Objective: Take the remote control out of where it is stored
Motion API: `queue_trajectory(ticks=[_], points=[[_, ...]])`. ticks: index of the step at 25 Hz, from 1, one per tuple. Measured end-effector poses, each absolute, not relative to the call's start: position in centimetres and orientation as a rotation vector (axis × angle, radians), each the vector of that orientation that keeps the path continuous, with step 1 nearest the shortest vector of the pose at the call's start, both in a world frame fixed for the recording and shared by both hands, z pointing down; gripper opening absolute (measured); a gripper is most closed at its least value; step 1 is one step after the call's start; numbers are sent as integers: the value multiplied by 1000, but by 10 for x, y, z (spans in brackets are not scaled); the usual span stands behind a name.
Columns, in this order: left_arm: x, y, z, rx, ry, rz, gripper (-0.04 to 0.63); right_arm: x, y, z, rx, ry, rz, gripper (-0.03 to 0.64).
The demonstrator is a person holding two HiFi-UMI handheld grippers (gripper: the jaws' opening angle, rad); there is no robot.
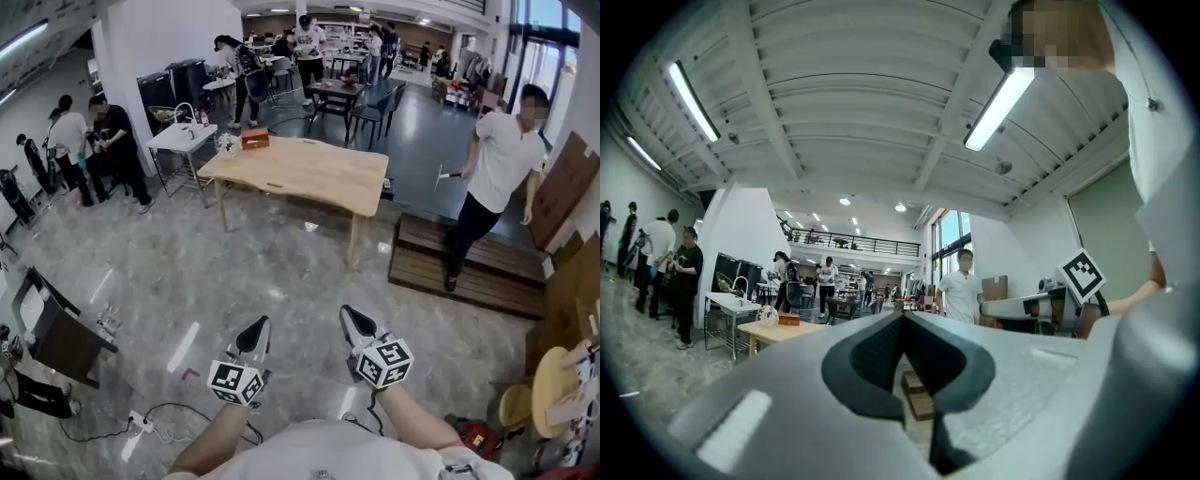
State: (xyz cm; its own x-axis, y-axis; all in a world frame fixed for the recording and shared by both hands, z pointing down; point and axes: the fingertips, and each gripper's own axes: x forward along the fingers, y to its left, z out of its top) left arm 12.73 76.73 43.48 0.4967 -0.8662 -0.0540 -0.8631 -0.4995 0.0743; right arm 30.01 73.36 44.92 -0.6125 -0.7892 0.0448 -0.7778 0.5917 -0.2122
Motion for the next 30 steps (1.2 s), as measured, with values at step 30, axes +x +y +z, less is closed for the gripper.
queue_trajectory(ticks=[30], points=[[88,672,457,2663,-1535,-122,0,275,640,468,-1430,2718,-328,28]])
